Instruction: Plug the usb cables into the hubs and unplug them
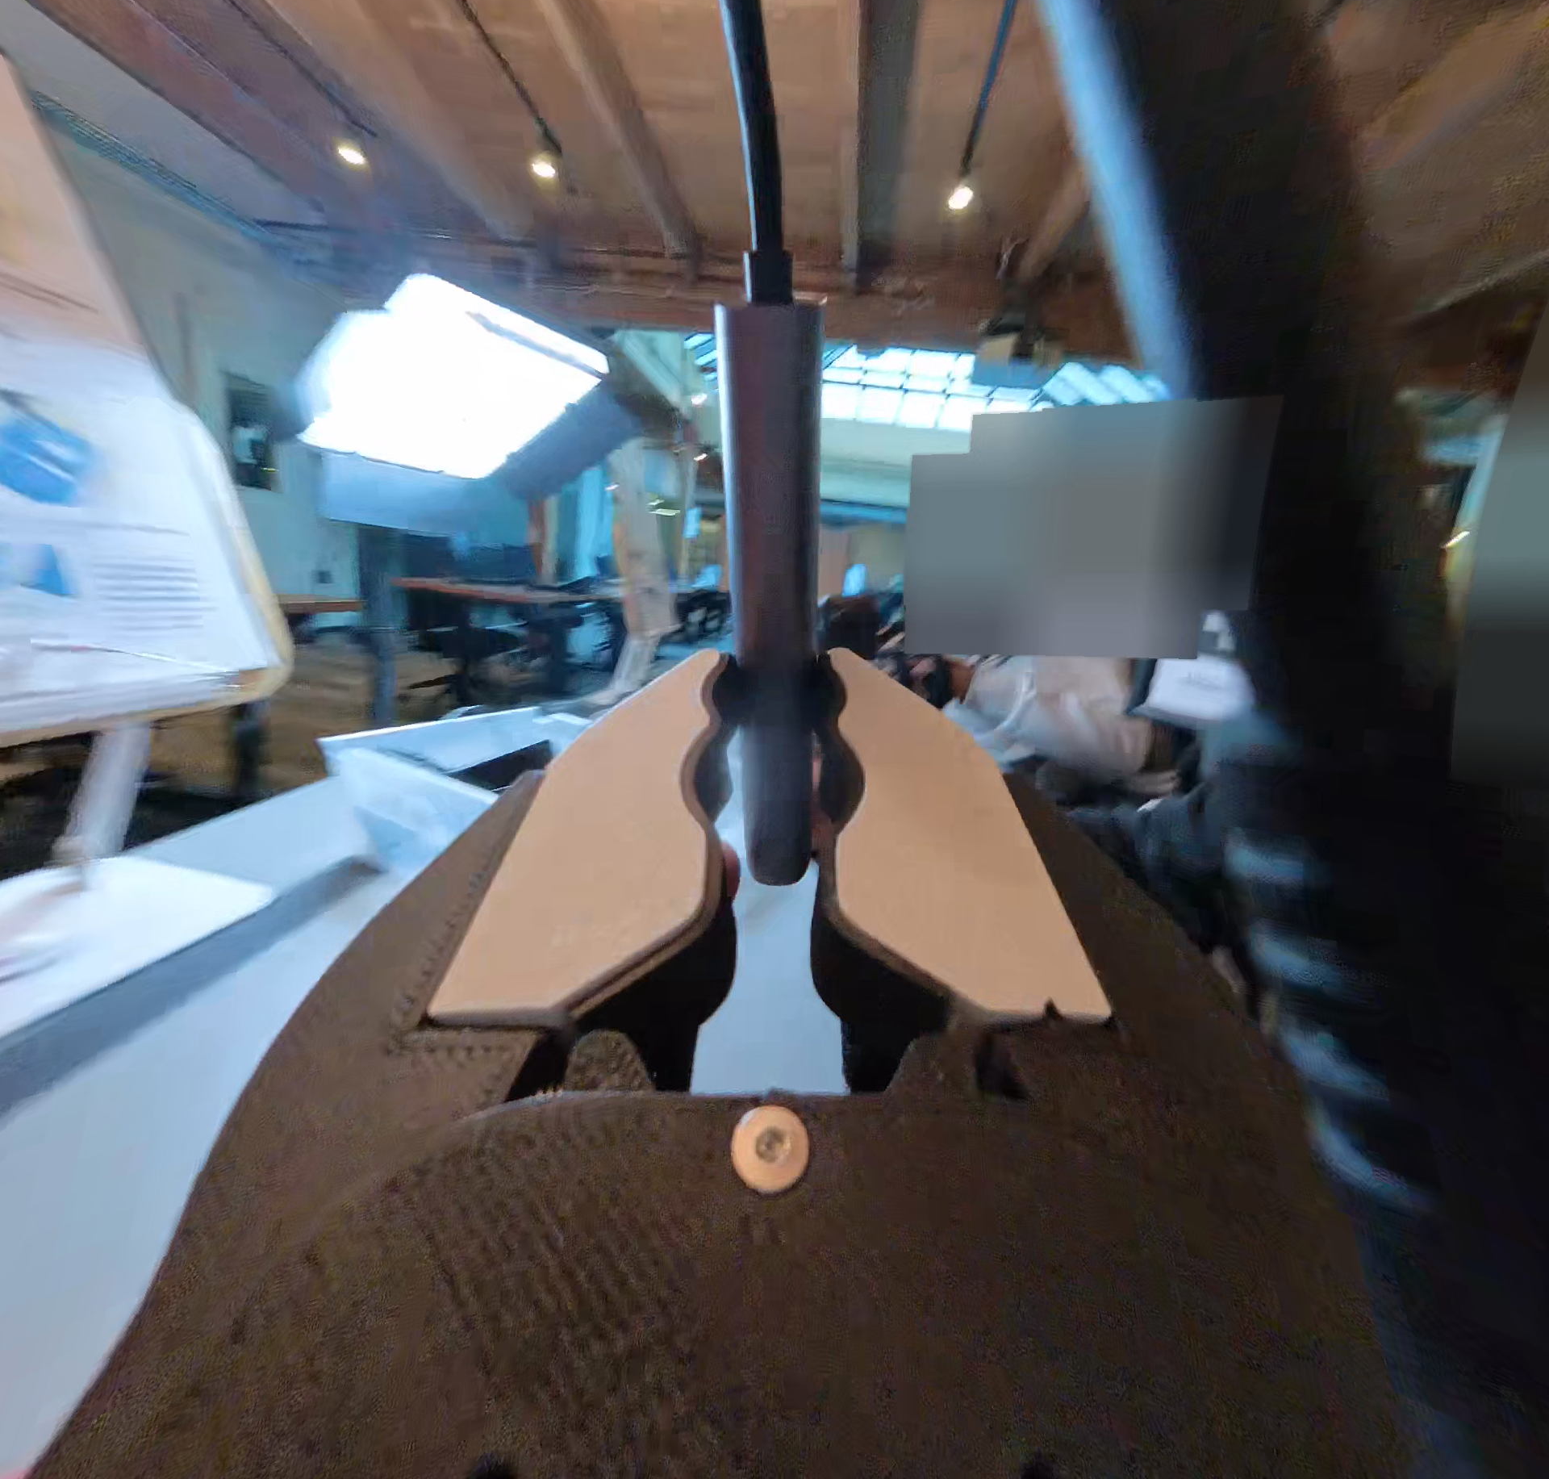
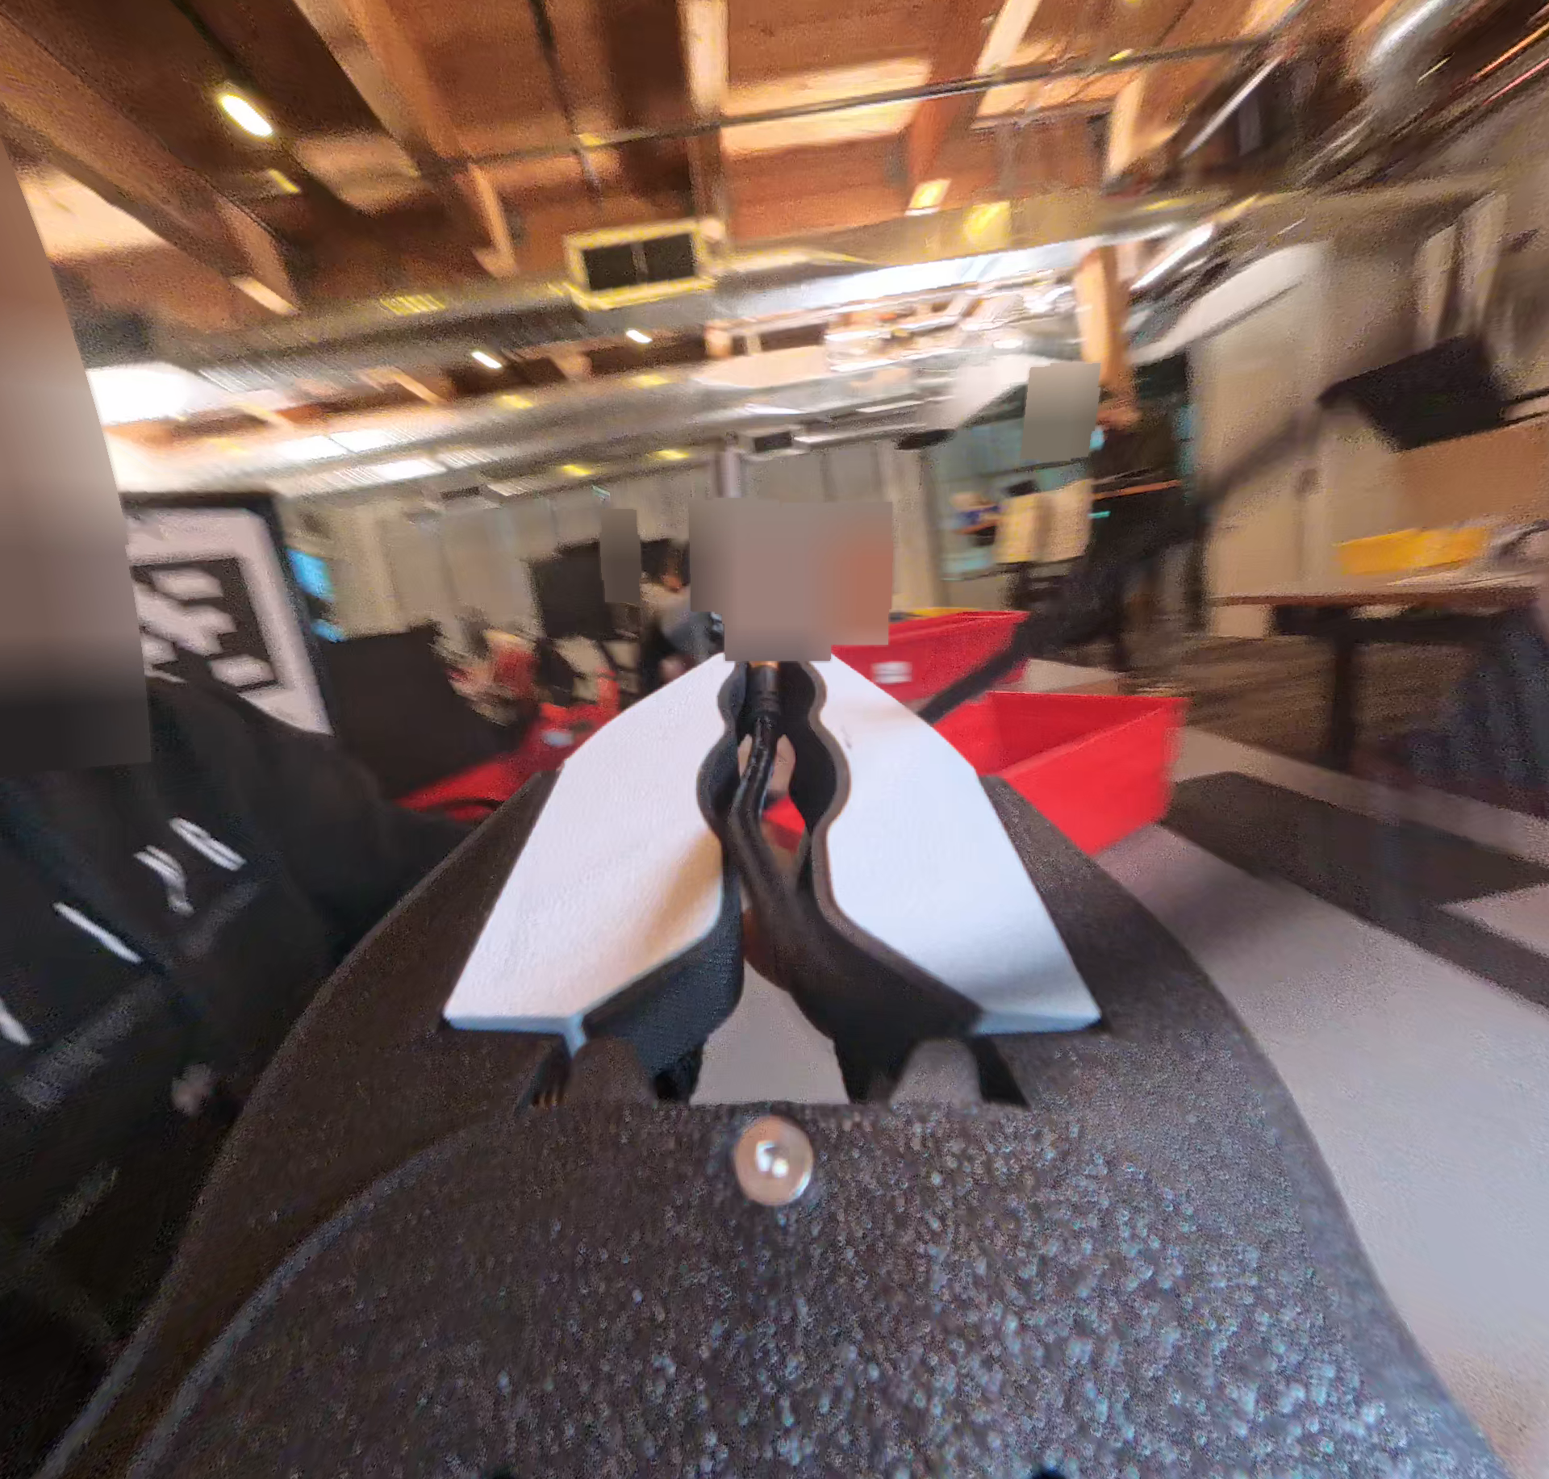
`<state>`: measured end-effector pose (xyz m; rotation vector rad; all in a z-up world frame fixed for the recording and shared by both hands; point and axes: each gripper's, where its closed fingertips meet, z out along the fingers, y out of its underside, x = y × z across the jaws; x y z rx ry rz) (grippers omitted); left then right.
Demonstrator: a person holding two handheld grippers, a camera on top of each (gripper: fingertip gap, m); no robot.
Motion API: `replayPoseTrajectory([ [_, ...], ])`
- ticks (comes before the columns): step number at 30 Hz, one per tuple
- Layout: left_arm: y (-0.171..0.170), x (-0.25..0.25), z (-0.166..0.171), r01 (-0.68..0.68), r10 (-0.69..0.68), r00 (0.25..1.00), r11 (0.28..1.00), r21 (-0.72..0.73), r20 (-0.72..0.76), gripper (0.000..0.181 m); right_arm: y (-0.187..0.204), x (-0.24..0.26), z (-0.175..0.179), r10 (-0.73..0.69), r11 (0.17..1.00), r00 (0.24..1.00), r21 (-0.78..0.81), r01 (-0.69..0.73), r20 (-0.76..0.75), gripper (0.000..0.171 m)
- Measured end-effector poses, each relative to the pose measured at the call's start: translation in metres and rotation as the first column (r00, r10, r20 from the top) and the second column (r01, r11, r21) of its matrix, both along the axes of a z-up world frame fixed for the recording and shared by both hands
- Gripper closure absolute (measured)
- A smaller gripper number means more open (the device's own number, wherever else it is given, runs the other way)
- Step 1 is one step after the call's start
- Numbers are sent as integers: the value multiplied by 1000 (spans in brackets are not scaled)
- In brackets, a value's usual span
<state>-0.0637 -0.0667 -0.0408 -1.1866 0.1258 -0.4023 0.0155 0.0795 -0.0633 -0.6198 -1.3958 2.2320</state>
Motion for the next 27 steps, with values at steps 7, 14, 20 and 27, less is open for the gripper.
replayPoseTrajectory([
  [7, 12, -15, -30, -128, 110, 988, 977, -172, -109, 164, 60, 1, 35, -252, 951, 967, 176, 255, -41, 164],
  [14, 30, -8, -55, -143, 104, 983, 950, -277, -150, 164, 139, -30, -53, -610, 576, 740, 800, 170, 282, 164],
  [20, 42, 1, -75, -134, 75, 981, 930, -342, -181, 164, 230, -27, -125, -819, 170, 503, 955, -245, 275, 163],
  [27, 51, 4, -93, -118, 49, 983, 908, -402, -178, 164, 249, -38, -121, -852, 165, 459, 961, -221, 252, 104],
])
